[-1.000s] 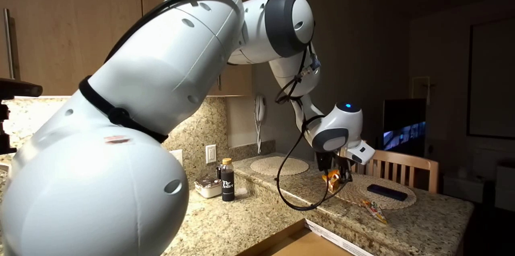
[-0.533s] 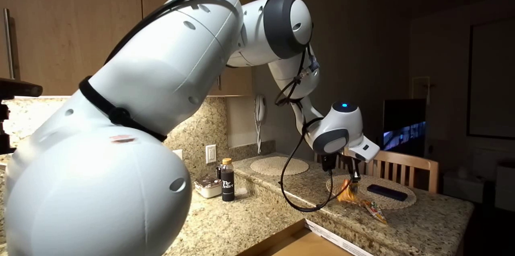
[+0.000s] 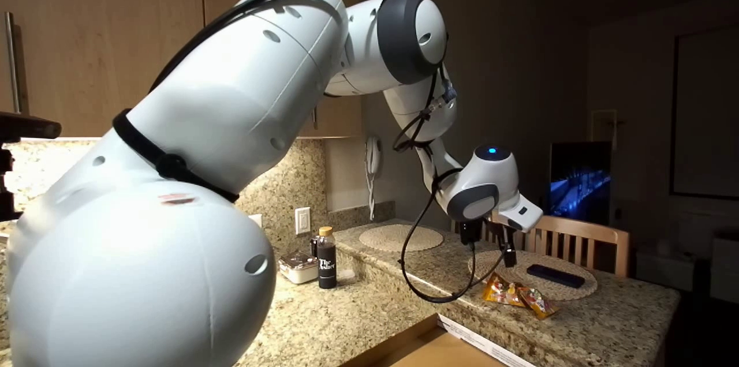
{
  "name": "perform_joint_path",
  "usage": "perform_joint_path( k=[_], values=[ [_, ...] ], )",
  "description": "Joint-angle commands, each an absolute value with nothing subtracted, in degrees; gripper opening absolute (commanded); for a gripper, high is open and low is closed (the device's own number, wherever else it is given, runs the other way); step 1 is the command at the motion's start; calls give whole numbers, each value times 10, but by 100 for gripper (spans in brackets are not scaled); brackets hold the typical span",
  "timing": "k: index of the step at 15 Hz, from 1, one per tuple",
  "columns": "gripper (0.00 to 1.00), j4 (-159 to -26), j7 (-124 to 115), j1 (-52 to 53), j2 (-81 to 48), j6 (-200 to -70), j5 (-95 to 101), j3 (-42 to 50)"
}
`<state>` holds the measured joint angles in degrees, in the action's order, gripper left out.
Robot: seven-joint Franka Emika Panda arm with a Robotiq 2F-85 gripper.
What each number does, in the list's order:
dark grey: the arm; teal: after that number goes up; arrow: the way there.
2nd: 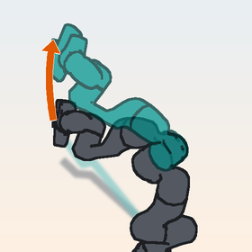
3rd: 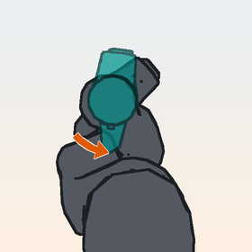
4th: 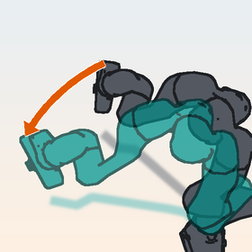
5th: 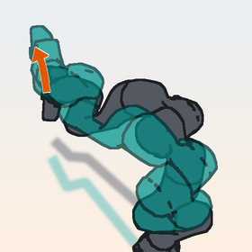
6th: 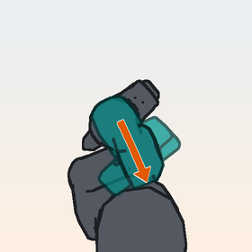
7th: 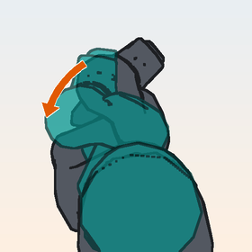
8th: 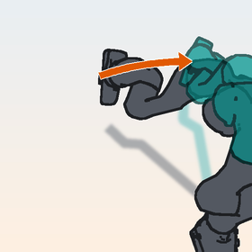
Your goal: Remove the two sachets from the box and place them on the upper countertop
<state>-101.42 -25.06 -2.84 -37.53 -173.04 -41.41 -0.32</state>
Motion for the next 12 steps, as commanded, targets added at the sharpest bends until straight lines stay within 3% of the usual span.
perform_joint_path(
  k=[1, 5, 12],
  values=[
    [100, -1060, -235, -53, -338, -1625, -415, -25],
    [100, -1154, -211, -48, -267, -1504, -386, -1],
    [100, -1374, -243, 26, -114, -1488, -116, 96]
  ],
)
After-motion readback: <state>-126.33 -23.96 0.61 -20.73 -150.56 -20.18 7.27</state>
